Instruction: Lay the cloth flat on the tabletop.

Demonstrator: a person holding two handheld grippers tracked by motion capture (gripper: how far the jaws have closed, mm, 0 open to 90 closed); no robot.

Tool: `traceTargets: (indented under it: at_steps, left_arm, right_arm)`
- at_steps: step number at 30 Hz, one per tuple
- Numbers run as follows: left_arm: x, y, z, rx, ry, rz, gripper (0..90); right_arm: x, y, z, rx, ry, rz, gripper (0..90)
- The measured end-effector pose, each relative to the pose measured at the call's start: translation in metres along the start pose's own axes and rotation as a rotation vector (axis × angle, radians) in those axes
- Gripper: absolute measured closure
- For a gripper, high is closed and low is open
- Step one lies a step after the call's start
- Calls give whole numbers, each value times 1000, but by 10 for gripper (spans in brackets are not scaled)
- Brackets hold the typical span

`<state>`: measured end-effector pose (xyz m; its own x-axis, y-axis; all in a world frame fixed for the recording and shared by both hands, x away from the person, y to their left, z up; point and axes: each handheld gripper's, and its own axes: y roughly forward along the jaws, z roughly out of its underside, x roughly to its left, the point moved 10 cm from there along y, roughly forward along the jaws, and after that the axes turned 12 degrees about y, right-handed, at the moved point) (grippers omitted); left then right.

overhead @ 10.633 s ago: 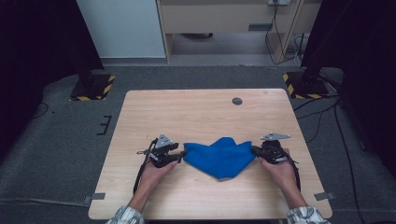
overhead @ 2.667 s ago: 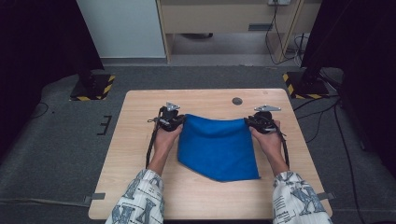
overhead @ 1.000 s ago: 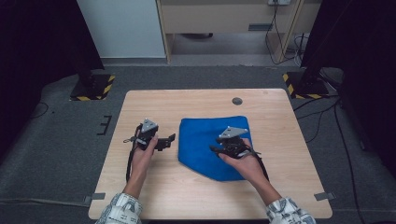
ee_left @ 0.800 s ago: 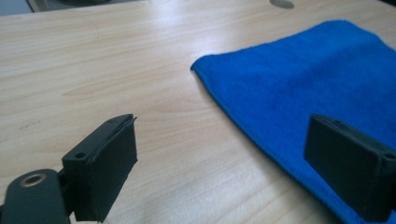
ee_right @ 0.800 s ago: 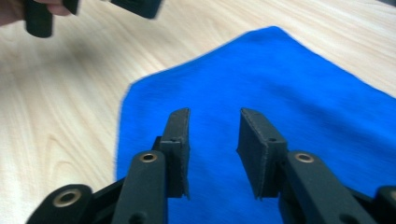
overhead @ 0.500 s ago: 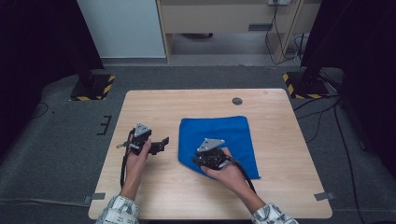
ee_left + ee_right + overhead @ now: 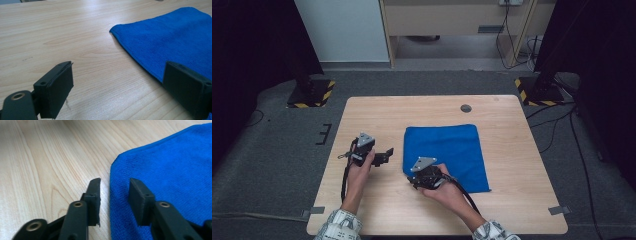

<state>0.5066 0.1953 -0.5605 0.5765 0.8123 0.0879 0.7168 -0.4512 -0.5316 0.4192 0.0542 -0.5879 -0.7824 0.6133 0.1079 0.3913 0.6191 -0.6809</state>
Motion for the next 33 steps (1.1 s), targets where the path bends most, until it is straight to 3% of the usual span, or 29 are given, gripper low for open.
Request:
traceTargets:
  at_steps: [5, 8, 12, 16, 21, 24, 28, 31, 33]
  left_arm:
    - [0, 0, 0, 2, 7, 1, 90]
    - [1, 1, 1, 2, 5, 1, 91]
    - [4, 0, 1, 0, 1, -1, 91]
    - [6, -1, 1, -3, -10, -4, 91]
    - [5, 1, 3, 8, -5, 2, 91]
    - [4, 1, 4, 12, -4, 4, 90]
    - [4, 2, 5, 18, -2, 6, 90]
    - [5, 2, 6, 19, -6, 3, 90]
    - [5, 3, 7, 25, -3, 4, 90]
  right_arm:
    - [-7, 3, 0, 6, 12, 31, 853]
    - [-13, 0, -2, -10, 47, 21, 881]
    - [-29, -8, -7, -39, 132, -6, 881]
    - [-64, -21, -11, -86, 262, -24, 883]
    - [-109, -32, -3, -97, 389, 11, 882]
    - [-128, -34, 3, -84, 424, 34, 860]
    - [-145, -36, 9, -73, 444, 90, 712]
    - [-150, -44, 5, -102, 434, 121, 605]
    - [-144, -49, 2, -108, 421, 116, 593]
